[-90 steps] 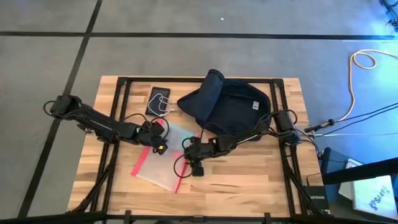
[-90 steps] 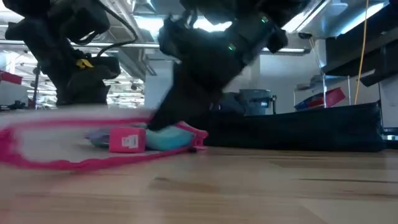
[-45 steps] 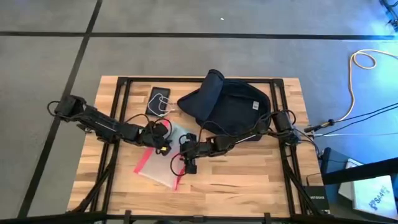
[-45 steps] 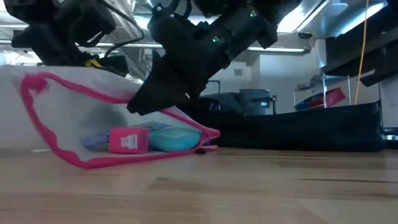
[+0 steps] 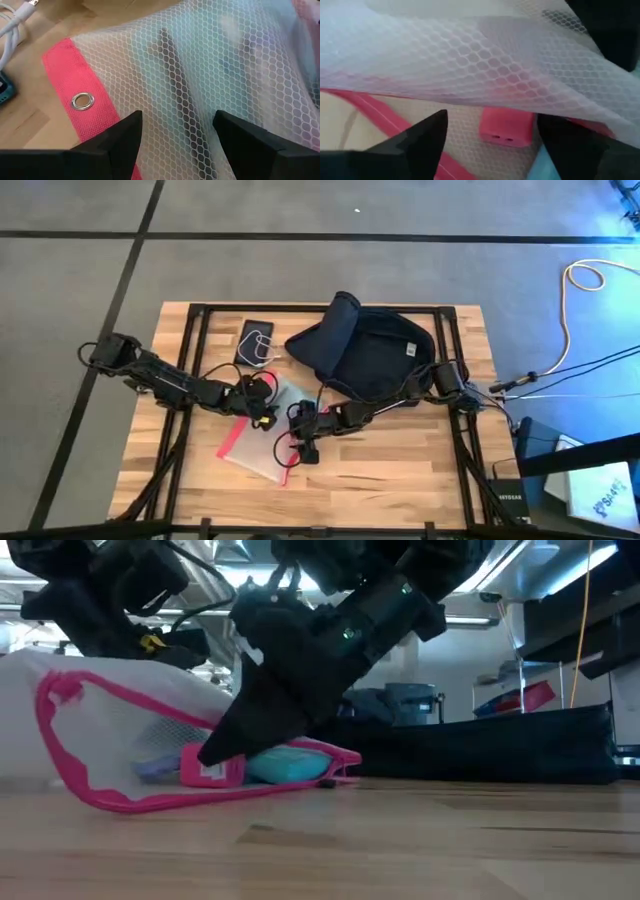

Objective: Unpack backpack
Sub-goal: Remove the red charger adapter from the transparent zip bag, then remove the blue calculator from the transparent zip bag

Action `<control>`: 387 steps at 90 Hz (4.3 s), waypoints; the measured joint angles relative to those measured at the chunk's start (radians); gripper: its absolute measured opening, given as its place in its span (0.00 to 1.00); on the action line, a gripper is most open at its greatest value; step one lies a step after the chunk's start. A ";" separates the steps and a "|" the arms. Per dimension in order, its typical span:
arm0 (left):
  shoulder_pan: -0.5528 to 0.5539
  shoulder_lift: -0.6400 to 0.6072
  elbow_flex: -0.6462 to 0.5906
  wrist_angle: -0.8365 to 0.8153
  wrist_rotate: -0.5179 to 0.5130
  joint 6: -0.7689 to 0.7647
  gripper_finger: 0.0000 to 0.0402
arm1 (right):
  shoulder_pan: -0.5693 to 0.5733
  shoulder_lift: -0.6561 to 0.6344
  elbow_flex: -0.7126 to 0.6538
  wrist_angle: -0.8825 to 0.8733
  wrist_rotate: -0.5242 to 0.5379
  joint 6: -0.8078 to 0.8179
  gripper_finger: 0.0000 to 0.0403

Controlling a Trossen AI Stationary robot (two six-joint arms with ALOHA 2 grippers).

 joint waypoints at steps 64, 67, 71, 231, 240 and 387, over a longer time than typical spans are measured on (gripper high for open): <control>0.026 0.002 -0.001 0.047 -0.027 0.054 0.59 | -0.022 0.005 -0.001 -0.029 -0.036 -0.027 0.34; 0.026 0.002 -0.001 0.046 -0.027 0.053 0.59 | -0.031 -0.004 0.000 -0.061 -0.042 -0.035 0.33; 0.026 0.002 -0.001 0.046 -0.023 0.053 0.59 | -0.044 -0.016 0.000 -0.097 -0.058 -0.045 0.33; -0.071 -0.216 -0.001 -0.217 -0.008 0.329 0.60 | -0.352 -0.007 0.084 0.005 -0.272 -0.213 0.33; -0.060 -0.220 -0.001 -0.244 -0.008 0.310 0.60 | -0.380 0.057 0.144 -0.005 -0.264 -0.151 0.33; -0.085 -0.212 -0.009 -0.167 -0.067 0.190 0.59 | -0.193 0.040 0.416 -0.633 -0.017 -0.335 0.74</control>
